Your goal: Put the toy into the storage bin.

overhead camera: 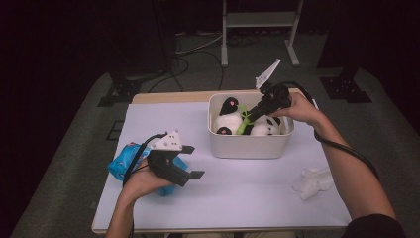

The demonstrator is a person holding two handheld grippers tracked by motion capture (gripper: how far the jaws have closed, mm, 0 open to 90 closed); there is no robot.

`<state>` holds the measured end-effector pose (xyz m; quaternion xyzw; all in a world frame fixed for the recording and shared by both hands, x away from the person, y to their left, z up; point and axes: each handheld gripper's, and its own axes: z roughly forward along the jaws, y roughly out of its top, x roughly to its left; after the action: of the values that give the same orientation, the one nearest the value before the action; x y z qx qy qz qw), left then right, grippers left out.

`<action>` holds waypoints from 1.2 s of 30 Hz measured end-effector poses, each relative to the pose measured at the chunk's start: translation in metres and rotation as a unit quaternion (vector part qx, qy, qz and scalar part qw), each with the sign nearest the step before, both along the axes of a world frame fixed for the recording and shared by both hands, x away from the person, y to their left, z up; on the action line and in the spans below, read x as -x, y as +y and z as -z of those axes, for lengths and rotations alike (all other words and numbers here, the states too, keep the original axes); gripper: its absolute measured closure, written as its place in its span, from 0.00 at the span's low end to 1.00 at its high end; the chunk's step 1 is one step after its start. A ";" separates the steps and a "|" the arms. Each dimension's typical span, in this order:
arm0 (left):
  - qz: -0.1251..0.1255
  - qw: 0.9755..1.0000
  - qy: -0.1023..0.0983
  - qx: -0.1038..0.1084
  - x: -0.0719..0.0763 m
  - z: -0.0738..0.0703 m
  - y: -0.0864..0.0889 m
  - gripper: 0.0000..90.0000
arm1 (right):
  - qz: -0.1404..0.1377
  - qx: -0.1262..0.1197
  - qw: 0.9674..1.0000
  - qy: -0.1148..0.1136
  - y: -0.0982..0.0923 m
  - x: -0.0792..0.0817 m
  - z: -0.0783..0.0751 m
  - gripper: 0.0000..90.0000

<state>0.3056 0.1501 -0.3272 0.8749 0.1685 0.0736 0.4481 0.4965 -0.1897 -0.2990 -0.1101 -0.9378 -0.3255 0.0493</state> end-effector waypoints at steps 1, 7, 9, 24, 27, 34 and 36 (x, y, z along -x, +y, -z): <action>0.001 1.000 0.000 0.002 0.000 0.000 0.000 0.17 | 0.000 -0.002 1.000 0.001 0.000 0.000 0.001 0.84; 0.001 1.000 -0.003 0.003 0.000 -0.001 -0.001 0.17 | 0.010 -0.011 1.000 0.000 0.002 0.002 0.006 0.82; 0.003 1.000 -0.002 0.004 0.001 -0.001 -0.002 0.17 | 0.012 -0.014 1.000 0.000 0.001 0.003 0.007 0.81; 0.010 1.000 -0.005 0.003 0.000 -0.001 -0.003 0.17 | 0.044 -0.037 0.998 -0.011 -0.017 0.015 0.003 0.66; 0.010 1.000 -0.005 0.004 0.000 -0.001 -0.002 0.17 | 0.048 -0.038 0.998 -0.014 -0.022 0.019 0.001 0.64; 0.012 1.000 -0.006 0.002 0.001 -0.001 -0.004 0.17 | 0.059 -0.046 0.997 -0.022 -0.036 0.027 -0.006 0.62; 0.012 1.000 -0.004 0.002 0.001 0.000 -0.004 0.17 | 0.062 -0.047 0.997 -0.028 -0.041 0.030 -0.009 0.62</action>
<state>0.3048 0.1457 -0.3268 0.8757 0.1560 0.0715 0.4514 0.4669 -0.2303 -0.2904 -0.1567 -0.9138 -0.3746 0.0083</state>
